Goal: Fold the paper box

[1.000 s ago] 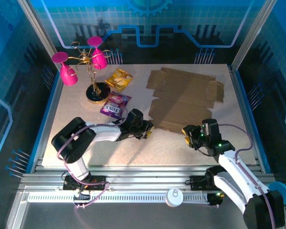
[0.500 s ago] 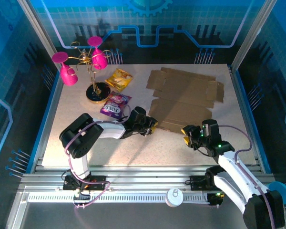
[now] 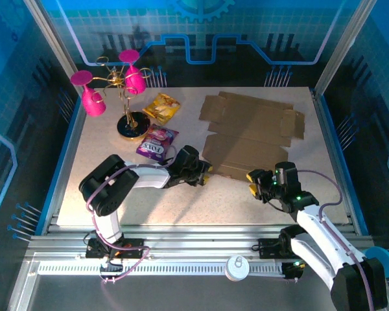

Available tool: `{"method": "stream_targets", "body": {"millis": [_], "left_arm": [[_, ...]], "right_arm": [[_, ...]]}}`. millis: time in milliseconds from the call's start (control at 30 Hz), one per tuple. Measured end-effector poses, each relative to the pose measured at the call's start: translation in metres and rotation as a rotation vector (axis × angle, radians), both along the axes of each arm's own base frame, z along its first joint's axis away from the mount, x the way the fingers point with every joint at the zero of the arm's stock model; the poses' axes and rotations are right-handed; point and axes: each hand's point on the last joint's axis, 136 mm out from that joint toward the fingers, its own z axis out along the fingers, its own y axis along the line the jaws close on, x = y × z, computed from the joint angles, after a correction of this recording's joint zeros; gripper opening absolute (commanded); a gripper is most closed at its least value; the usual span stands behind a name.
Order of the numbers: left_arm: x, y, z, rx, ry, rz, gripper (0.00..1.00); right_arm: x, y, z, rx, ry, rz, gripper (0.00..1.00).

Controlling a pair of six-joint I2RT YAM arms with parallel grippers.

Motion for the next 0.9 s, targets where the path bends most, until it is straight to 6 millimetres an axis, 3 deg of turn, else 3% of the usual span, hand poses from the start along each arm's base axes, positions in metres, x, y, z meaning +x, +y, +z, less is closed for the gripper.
{"method": "stream_targets", "body": {"millis": [300,367,467,733,900], "left_arm": [[0.011,-0.005,-0.008,-0.043,0.006,0.057,0.28],[0.014,-0.008,-0.011,-0.049,0.007,0.065,0.21],[0.018,-0.007,-0.012,-0.043,-0.006,0.075,0.01],[0.025,-0.003,-0.004,-0.026,-0.055,0.096,0.0],[0.032,-0.005,0.031,-0.048,-0.127,0.094,0.0]], "right_arm": [[0.002,0.0,-0.001,0.002,0.002,-0.002,0.46],[0.002,0.0,-0.001,0.002,0.002,-0.002,0.46],[0.002,0.0,-0.001,0.002,0.002,-0.002,0.46],[0.0,0.0,-0.004,-0.011,0.007,0.006,0.46],[0.002,-0.004,0.004,-0.05,0.006,0.008,0.53]]}}
